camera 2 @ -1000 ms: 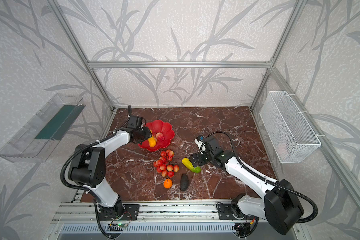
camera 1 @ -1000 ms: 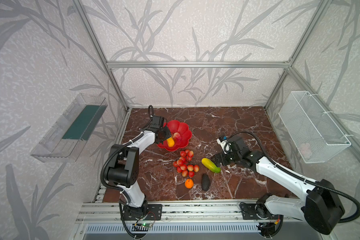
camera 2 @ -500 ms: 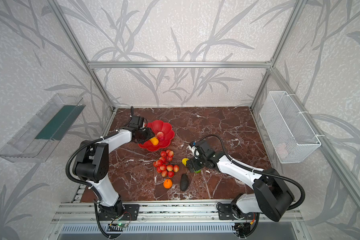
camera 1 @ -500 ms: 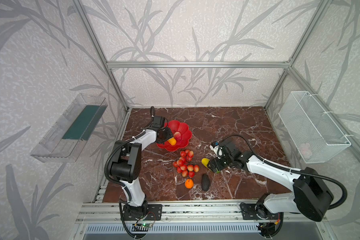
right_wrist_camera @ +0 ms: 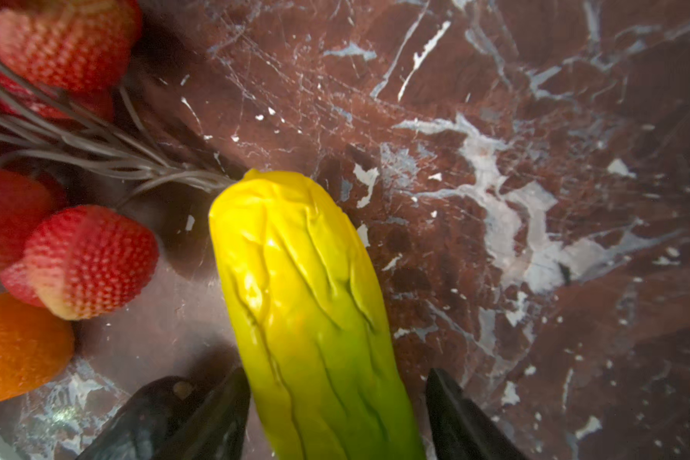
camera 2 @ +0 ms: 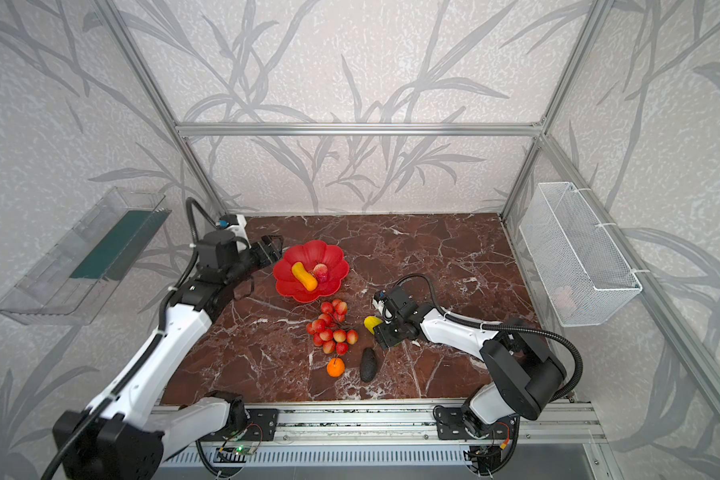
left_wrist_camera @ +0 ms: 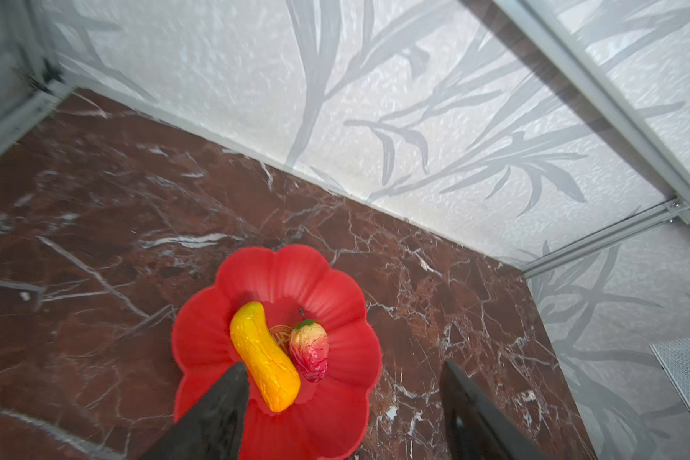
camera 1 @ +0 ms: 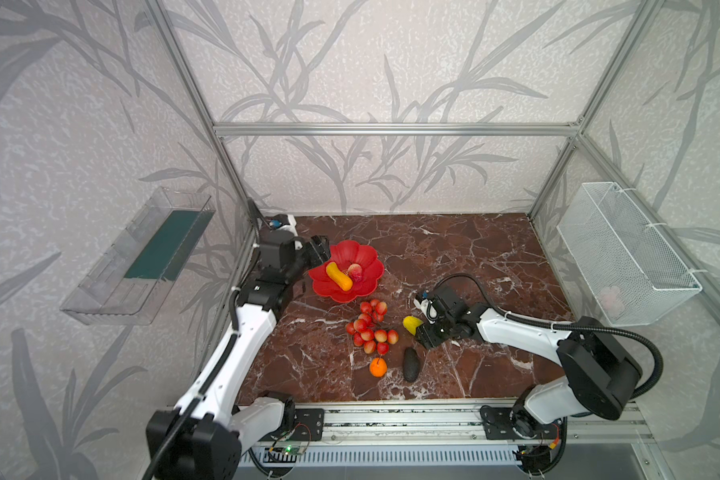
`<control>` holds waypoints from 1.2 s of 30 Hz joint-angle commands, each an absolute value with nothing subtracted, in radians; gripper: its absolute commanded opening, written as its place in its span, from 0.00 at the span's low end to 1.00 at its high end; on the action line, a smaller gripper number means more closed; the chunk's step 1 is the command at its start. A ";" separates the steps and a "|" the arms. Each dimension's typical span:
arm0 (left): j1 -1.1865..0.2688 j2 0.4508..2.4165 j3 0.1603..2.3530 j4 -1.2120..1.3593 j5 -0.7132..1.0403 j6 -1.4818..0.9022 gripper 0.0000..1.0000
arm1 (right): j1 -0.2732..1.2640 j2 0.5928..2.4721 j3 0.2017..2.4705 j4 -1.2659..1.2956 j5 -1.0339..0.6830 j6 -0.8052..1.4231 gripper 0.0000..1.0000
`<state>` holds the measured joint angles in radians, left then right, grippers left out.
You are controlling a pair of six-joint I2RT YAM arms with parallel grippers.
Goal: Place and organize the fake fruits in the fruit bowl
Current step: 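Drop the mango in the bowl with left gripper while right grasps cucumber, then carry the yellow-green cucumber into the bowl with the right gripper while the left arm withdraws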
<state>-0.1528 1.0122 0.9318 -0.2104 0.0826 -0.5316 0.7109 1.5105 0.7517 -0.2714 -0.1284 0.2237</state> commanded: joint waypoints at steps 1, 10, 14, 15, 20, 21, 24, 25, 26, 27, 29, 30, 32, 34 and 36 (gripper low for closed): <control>-0.143 0.874 0.807 -0.270 -0.032 -0.502 0.78 | 0.716 1.529 0.782 -0.236 -0.099 0.248 0.61; -0.142 0.486 0.600 -0.440 -0.114 -0.600 0.81 | 0.716 1.498 0.872 -0.291 -0.083 0.254 0.33; -0.142 0.395 0.594 -0.527 -0.136 -0.578 0.82 | 0.716 1.450 0.943 -0.293 -0.079 0.271 0.32; -0.142 0.379 0.597 -0.553 -0.141 -0.571 0.83 | 0.716 1.448 0.963 -0.276 -0.085 0.277 0.32; -0.141 0.320 0.594 -0.612 -0.137 -0.569 0.83 | 0.716 1.582 1.177 -0.284 -0.113 0.264 0.32; -0.141 0.308 0.591 -0.614 -0.131 -0.569 0.83 | 0.716 1.628 1.236 -0.300 -0.121 0.258 0.32; -0.141 0.277 0.583 -0.635 -0.132 -0.580 0.83 | 0.717 1.768 1.385 -0.310 -0.138 0.256 0.32; -0.141 0.266 0.579 -0.641 -0.128 -0.586 0.83 | 0.716 1.813 1.433 -0.312 -0.139 0.248 0.32; -0.142 0.257 0.574 -0.642 -0.125 -0.590 0.83 | 0.716 1.851 1.478 -0.320 -0.137 0.238 0.32; -0.142 0.247 0.567 -0.646 -0.120 -0.597 0.83 | 0.716 1.902 1.543 -0.340 -0.129 0.222 0.33; -0.142 0.227 0.556 -0.655 -0.112 -0.609 0.83 | 0.715 2.000 1.672 -0.397 -0.116 0.191 0.33; -0.141 0.218 0.553 -0.656 -0.110 -0.613 0.83 | 0.714 2.049 1.746 -0.428 -0.110 0.177 0.33; -0.142 0.204 0.546 -0.650 -0.109 -0.615 0.83 | 0.712 2.137 1.861 -0.478 -0.104 0.164 0.33; -0.144 0.196 0.543 -0.646 -0.109 -0.617 0.83 | 0.709 2.216 1.961 -0.514 -0.104 0.160 0.33; -0.143 0.198 0.540 -0.643 -0.101 -0.618 0.83 | 0.707 2.281 2.043 -0.549 -0.096 0.156 0.34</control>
<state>-0.1467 0.2039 0.5526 -0.6285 -0.1032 -0.6033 0.7113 2.2288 1.9484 -0.4477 -0.1066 0.1860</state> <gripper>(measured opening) 0.834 0.429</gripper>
